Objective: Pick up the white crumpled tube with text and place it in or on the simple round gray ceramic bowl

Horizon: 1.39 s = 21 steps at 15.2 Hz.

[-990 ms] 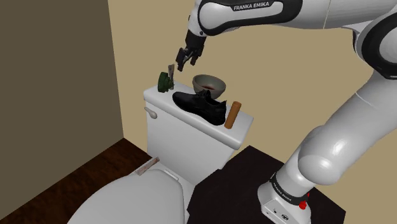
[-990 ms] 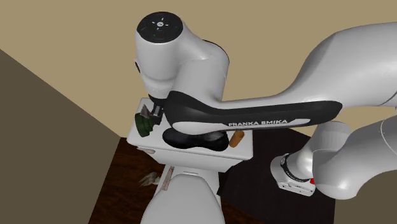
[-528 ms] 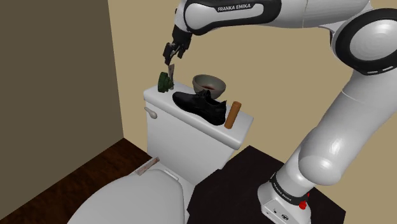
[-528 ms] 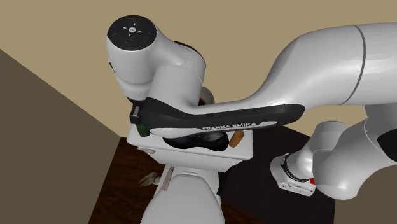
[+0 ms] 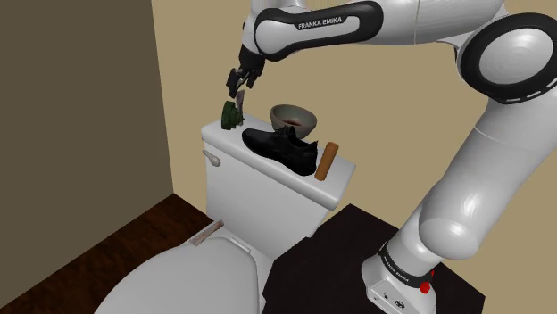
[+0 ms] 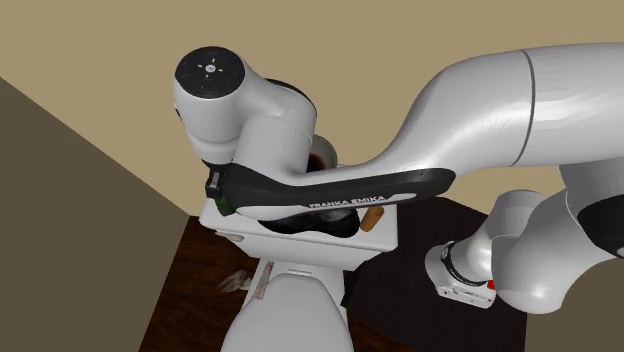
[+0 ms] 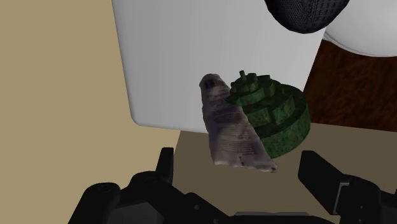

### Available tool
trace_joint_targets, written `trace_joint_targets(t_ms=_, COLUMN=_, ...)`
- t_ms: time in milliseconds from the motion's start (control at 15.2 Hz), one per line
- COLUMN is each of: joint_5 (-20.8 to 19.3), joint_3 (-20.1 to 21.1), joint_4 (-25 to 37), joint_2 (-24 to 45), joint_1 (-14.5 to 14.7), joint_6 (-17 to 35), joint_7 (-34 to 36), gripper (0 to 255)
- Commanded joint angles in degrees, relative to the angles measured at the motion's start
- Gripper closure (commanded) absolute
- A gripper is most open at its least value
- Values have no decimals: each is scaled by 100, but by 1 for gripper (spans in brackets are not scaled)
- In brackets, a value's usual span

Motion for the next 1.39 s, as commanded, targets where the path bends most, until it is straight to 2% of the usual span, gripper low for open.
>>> trace_joint_targets(t_ms=0, joint_5=-1, joint_3=-1, joint_4=-4, joint_2=6, joint_1=-1, joint_6=12, joint_7=0, gripper=0)
trace_joint_targets(t_ms=264, joint_5=-1, joint_3=-1, joint_4=-4, joint_2=5, joint_1=-1, joint_6=11, joint_7=0, gripper=0)
trace_joint_targets(t_ms=330, joint_5=-1, joint_3=-1, joint_4=-4, joint_2=5, joint_1=-1, joint_6=11, joint_7=0, gripper=255)
trace_joint_targets(t_ms=924, joint_5=-1, joint_3=-1, joint_4=-4, joint_2=6, joint_1=-1, joint_6=12, joint_7=0, gripper=255)
trace_joint_targets(t_ms=1320, joint_5=48, joint_3=8, joint_4=385, joint_2=-52, joint_1=2, joint_6=-431, joint_7=-66, gripper=255)
